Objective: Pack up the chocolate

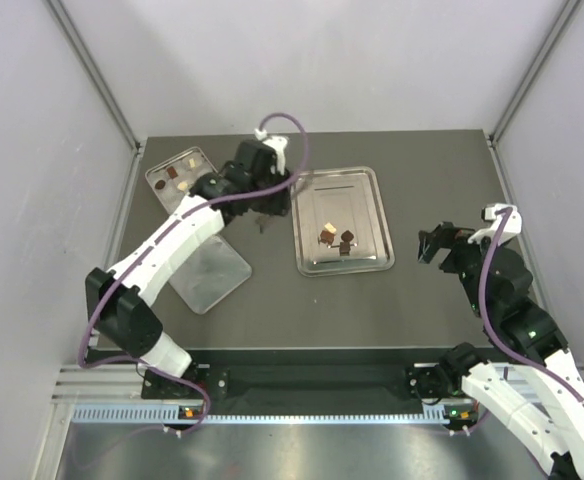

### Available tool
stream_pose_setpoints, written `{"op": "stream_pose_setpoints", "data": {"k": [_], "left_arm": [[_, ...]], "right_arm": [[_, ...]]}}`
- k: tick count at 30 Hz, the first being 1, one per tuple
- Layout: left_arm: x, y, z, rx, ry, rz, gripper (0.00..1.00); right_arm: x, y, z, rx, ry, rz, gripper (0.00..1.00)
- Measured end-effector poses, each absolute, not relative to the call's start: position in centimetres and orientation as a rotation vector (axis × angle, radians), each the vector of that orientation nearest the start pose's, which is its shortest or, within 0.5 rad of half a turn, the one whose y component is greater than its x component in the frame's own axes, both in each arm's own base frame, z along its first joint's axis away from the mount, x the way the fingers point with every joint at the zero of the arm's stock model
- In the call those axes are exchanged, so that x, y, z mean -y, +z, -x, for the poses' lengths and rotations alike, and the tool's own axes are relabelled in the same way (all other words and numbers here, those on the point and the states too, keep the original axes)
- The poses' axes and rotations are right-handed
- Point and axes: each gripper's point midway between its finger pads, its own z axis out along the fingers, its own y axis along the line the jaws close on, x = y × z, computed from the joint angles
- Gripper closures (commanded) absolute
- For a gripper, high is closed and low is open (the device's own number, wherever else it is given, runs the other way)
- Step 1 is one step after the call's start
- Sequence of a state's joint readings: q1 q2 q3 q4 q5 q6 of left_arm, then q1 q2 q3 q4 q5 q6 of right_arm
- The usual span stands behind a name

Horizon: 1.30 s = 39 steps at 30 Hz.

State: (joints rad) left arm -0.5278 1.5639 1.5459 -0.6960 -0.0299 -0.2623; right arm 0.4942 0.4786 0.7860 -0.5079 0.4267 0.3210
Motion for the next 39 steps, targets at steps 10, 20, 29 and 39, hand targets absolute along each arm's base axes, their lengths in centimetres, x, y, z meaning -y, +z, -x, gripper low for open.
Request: {"op": "stream_pose_setpoints", "data": {"k": [10,20,29,39], "left_arm": [[27.2,17.7,-29.4,-2.412,-0.391,-0.563,0.46],[28.2,15.6,-28.6,-2.427,-0.394,-0.592,0.44],[28.7,12.3,-29.1,-2.487,-0.348,-0.588,0.43],[28.9,10.4,-29.4,-2.518,-0.326,-0.593,0.45]], "right_arm": [[-4.4,27.0,-22.3,-1.784,0.166,-0.191,0.0],[-3.9,27.5,-22.3,-1.782,0.147,-0.208,0.0],[-3.5,27.6,-22.2,-1.773,0.127,-0.217,0.0],[-3.4,27.6,-22.2,-1.772,0.121,-0.219,0.0]]}}
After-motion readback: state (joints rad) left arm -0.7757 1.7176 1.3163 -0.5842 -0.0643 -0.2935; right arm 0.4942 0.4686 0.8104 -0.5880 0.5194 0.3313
